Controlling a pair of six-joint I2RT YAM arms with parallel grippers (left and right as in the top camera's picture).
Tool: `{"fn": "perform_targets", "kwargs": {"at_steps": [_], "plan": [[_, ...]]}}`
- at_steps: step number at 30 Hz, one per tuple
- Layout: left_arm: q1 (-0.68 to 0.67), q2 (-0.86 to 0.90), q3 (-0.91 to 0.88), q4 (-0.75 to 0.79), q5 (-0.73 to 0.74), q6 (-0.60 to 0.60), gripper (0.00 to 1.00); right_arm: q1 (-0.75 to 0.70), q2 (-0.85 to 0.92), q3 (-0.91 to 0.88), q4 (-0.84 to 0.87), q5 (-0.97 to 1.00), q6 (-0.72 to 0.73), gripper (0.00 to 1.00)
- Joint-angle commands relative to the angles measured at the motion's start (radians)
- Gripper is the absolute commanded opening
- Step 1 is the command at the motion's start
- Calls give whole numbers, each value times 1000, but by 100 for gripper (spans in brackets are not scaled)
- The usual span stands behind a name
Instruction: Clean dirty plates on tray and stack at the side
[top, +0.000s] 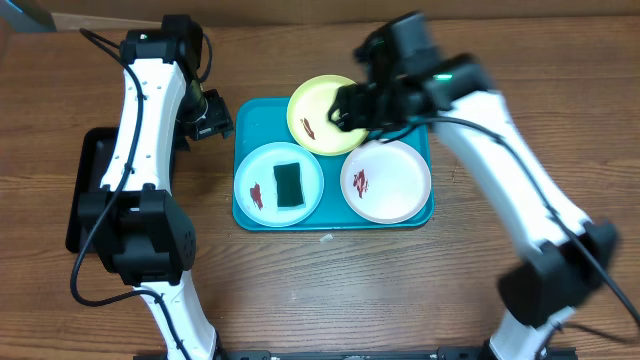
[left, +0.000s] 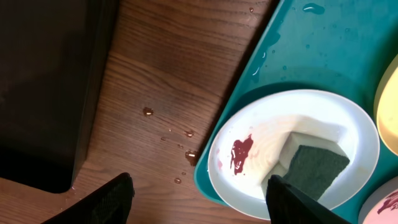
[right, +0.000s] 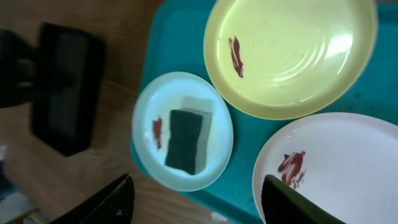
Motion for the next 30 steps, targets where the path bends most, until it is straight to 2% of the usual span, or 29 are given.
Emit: {"fn": "perform_targets", "kwargs": {"at_steps": [1, 7, 10, 15, 20, 23, 26, 30], "plan": [[-10, -1, 15, 0, -10, -13, 69, 51, 84, 11, 29, 101, 19, 67], [-15, 0, 14, 3, -13, -13, 69, 80, 185, 11, 84, 119, 20, 65], [-15, 0, 15, 6, -12, -14, 69, 80, 216, 11, 88, 126, 20, 54], [-16, 0, 14, 1, -10, -14, 67, 84, 278, 10, 63, 124, 20, 54], [-16, 0, 9, 10, -10, -23, 76, 92, 335, 10, 85, 63, 42, 54], [-16, 0, 8, 13, -9, -48, 71, 104, 349, 10, 91, 54, 41, 54], [-16, 0, 8, 11, -10, -47, 70, 118, 356, 10, 94, 55, 40, 54], [-16, 1, 8, 11, -10, -47, 59, 135, 369, 10, 94, 130, 38, 54]]}}
